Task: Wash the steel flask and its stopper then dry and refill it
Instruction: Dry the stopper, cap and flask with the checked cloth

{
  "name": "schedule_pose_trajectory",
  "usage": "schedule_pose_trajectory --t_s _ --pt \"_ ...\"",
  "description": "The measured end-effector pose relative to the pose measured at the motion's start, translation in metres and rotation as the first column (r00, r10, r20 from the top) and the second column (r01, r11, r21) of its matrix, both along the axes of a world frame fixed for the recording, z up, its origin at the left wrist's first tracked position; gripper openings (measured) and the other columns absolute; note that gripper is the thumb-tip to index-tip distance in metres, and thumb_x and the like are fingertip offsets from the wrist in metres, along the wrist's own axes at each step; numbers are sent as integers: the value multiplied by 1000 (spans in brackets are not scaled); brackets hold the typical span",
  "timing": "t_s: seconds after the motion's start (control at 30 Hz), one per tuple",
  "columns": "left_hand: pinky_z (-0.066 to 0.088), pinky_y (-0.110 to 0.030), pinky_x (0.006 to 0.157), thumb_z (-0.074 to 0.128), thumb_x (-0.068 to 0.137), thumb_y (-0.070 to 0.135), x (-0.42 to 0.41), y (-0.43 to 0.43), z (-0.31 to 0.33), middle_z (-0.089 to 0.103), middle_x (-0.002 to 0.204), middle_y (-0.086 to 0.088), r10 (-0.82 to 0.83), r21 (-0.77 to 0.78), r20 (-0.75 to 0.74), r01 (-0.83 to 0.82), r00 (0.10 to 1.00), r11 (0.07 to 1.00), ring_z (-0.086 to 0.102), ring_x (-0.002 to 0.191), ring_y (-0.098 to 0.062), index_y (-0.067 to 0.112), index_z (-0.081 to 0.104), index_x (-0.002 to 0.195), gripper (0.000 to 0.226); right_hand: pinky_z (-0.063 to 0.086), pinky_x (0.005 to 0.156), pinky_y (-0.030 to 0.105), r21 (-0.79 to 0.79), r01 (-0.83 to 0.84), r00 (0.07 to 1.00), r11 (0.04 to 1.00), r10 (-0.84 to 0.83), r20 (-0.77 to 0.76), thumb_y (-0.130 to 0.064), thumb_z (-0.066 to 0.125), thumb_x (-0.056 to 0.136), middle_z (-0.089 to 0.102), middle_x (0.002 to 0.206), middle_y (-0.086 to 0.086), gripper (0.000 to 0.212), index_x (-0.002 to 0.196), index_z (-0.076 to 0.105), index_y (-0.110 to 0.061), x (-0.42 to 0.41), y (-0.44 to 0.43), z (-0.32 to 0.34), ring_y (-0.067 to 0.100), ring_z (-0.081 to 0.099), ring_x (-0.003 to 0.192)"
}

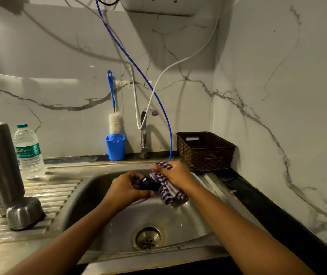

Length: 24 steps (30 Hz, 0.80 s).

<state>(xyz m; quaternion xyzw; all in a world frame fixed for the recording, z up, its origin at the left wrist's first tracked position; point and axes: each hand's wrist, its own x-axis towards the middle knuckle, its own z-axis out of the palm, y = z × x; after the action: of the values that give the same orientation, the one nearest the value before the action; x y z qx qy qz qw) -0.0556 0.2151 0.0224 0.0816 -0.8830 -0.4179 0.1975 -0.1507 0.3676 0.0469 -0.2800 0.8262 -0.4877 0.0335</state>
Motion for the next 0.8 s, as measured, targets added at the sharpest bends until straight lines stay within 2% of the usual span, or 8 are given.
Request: schedule_pose_trajectory --t_s 0.07,0.17,0.3,0.37,0.57,0.63,0.7,0.8 --pt "57 -24 71 82 65 23 -1 -7 -1 71 92 -3 -25 255 38 15 999 967 70 80 -14 14 62 102 43 50 79 25 -86 13 999 996 -17 -49 -45 70 78 64 90 -4 41 105 63 -14 -2 6 4 14 63 88" --pt "58 -33 76 80 55 25 -1 -15 0 72 97 -9 -64 453 39 40 997 890 71 85 -22 9 62 108 58 46 74 17 -183 10 999 983 -18 -45 -39 67 83 64 100 -4 43 117 60 -14 0 7 6 9 59 90" --pt "56 -26 70 80 65 14 3 -11 -3 73 94 -8 -89 407 56 59 994 911 72 81 -18 9 62 105 45 45 69 12 -111 -182 983 977 183 -2 -33 66 84 63 103 -6 43 123 56 -19 16 -5 -4 5 58 90" --pt "56 -26 69 80 68 15 3 -7 -5 74 90 -7 -102 407 61 68 993 911 72 79 -18 9 63 104 41 46 73 11 -80 -169 980 982 159 -122 -29 70 82 64 107 -4 44 123 57 -18 19 -8 -5 3 56 91" --pt "56 -27 73 79 70 24 2 -3 -8 74 90 -4 -147 427 89 95 985 899 71 85 -17 14 68 103 36 51 83 31 31 -68 879 997 75 -471 -34 70 82 67 102 0 33 109 59 -20 16 -15 -10 14 61 95" --pt "54 -27 75 77 70 22 1 -5 -7 74 93 -6 -160 484 105 90 982 871 69 92 -22 14 69 102 34 50 82 27 -79 -63 931 995 30 -364 -35 69 82 65 100 -4 33 110 58 -21 15 -13 -8 10 59 93" --pt "52 -28 75 73 71 21 2 -7 -7 72 100 -11 -152 562 75 85 985 823 65 96 -25 14 67 103 34 48 84 26 -260 -3 991 965 -31 -129 -35 68 83 64 102 -5 37 113 58 -17 8 -7 -5 10 59 95" --pt "49 -29 73 69 69 14 3 -9 -6 68 107 -12 -135 692 -22 113 991 713 63 100 -25 13 60 112 44 49 89 31 -292 117 993 949 -103 63 -39 63 86 63 117 4 45 122 56 -13 -6 -1 -8 19 60 106"
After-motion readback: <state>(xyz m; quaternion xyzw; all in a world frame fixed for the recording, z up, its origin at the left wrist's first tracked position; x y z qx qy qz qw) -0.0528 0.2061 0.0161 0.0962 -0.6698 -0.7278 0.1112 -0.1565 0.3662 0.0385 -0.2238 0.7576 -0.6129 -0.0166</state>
